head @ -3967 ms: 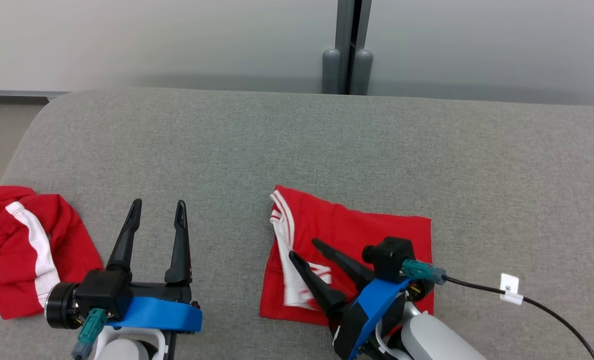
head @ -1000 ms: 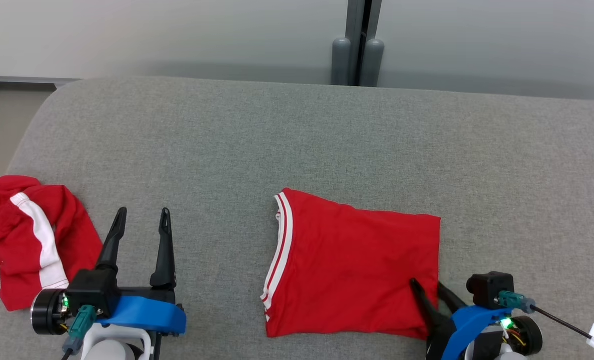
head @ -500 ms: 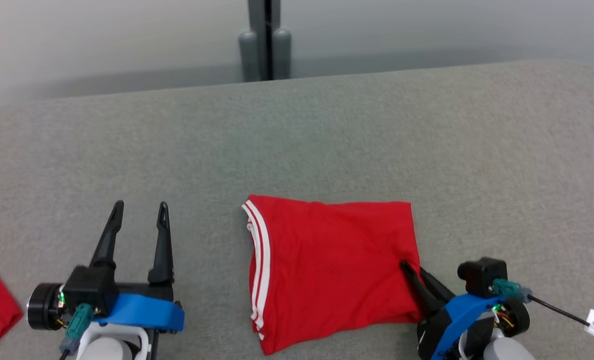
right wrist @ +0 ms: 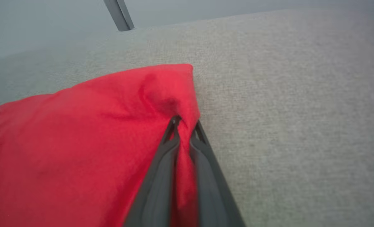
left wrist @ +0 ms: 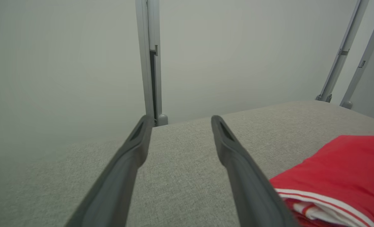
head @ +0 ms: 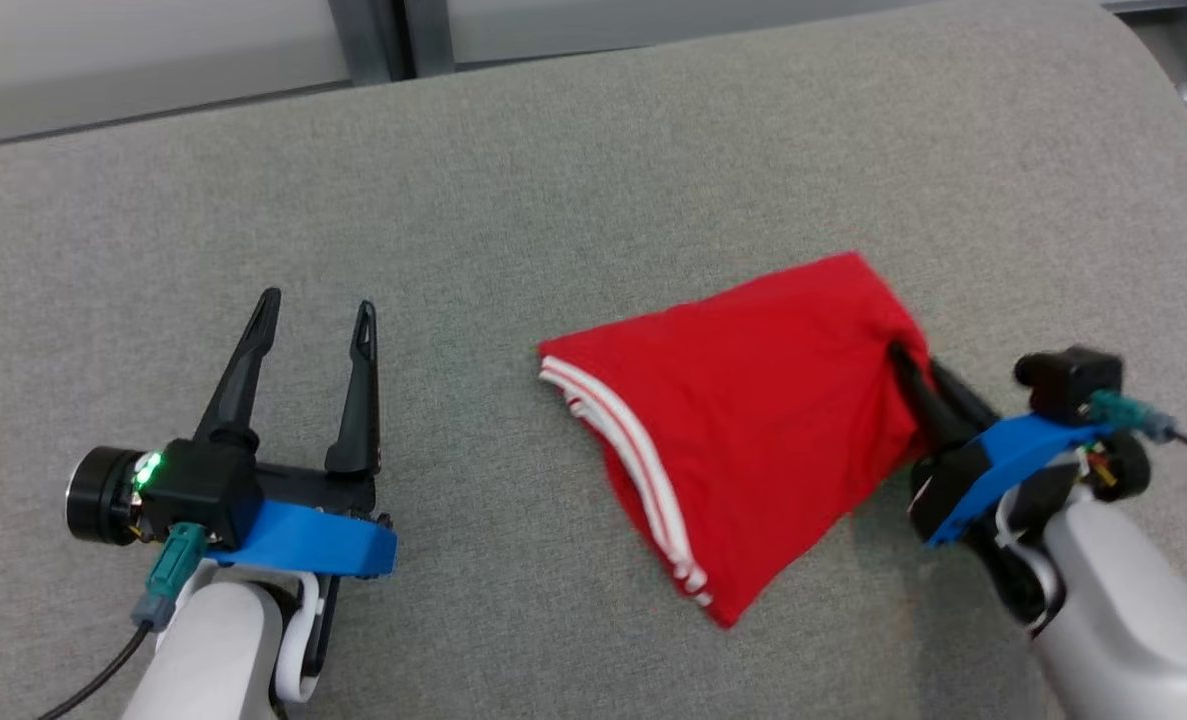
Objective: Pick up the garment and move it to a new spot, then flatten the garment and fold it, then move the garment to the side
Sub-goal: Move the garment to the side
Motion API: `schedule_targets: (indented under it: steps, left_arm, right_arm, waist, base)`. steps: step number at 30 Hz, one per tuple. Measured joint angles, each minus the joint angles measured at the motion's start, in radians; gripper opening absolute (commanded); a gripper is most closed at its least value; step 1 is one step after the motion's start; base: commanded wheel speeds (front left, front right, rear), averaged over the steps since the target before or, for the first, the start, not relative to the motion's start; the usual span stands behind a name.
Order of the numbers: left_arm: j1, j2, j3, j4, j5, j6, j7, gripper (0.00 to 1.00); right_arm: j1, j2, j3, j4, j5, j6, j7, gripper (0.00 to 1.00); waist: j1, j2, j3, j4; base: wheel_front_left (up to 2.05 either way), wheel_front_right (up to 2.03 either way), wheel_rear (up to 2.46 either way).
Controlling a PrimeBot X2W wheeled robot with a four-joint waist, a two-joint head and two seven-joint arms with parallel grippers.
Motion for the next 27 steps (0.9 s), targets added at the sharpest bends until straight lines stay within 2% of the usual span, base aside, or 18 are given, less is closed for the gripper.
schedule_targets:
  steps: [1, 2, 4, 11, 23, 24, 26, 27]
  left_arm:
    - [-0.026, 0.000, -0.010, -0.005, 0.007, -0.006, 0.002, 1.00]
    - [-0.026, 0.000, -0.010, -0.005, 0.007, -0.006, 0.002, 1.00]
    - [-0.066, 0.002, -0.024, -0.010, 0.017, -0.016, 0.003, 1.00]
    - [-0.132, 0.004, -0.049, -0.010, 0.036, -0.032, 0.004, 1.00]
    - [-0.178, 0.008, -0.077, 0.001, 0.047, -0.044, -0.004, 1.00]
    - [-0.178, 0.008, -0.077, 0.001, 0.047, -0.044, -0.004, 1.00]
    - [-0.184, 0.009, -0.079, 0.006, 0.047, -0.046, -0.007, 1.00]
    - [-0.185, 0.009, -0.080, 0.010, 0.047, -0.046, -0.007, 1.00]
  right_arm:
    - [-0.062, -0.033, -0.022, 0.034, 0.004, 0.000, -0.014, 0.00]
    - [-0.062, -0.033, -0.022, 0.034, 0.004, 0.000, -0.014, 0.00]
    - [-0.153, -0.095, -0.074, 0.097, 0.005, 0.000, -0.038, 0.00]
    - [-0.275, -0.223, -0.207, 0.246, -0.059, 0.000, -0.089, 0.00]
    - [-0.349, -0.275, -0.375, 0.377, -0.240, 0.000, -0.133, 0.00]
    - [-0.349, -0.275, -0.375, 0.377, -0.240, 0.000, -0.133, 0.16]
    - [-0.352, -0.272, -0.396, 0.392, -0.266, -0.001, -0.141, 0.68]
    - [-0.354, -0.268, -0.406, 0.398, -0.274, -0.001, -0.146, 1.00]
  waist:
    - [-0.0001, 0.0000, 0.027, -0.002]
    - [-0.0001, 0.0000, 0.027, -0.002]
    - [0.0000, 0.0001, 0.067, 0.002]
    - [0.0001, 0.0001, 0.138, 0.025]
    - [-0.0002, 0.0001, 0.189, 0.039]
    - [-0.0002, 0.0001, 0.189, 0.039]
    - [-0.0001, 0.0001, 0.191, 0.044]
    - [0.0000, 0.0001, 0.190, 0.046]
  base:
    - [0.00, 0.00, 0.00]
    - [0.00, 0.00, 0.00]
    - [0.00, 0.00, 0.00]
    - [0.00, 0.00, 0.00]
    - [0.00, 0.00, 0.00]
    - [0.00, 0.00, 0.00]
    - [0.00, 0.00, 0.00]
    - [0.00, 0.00, 0.00]
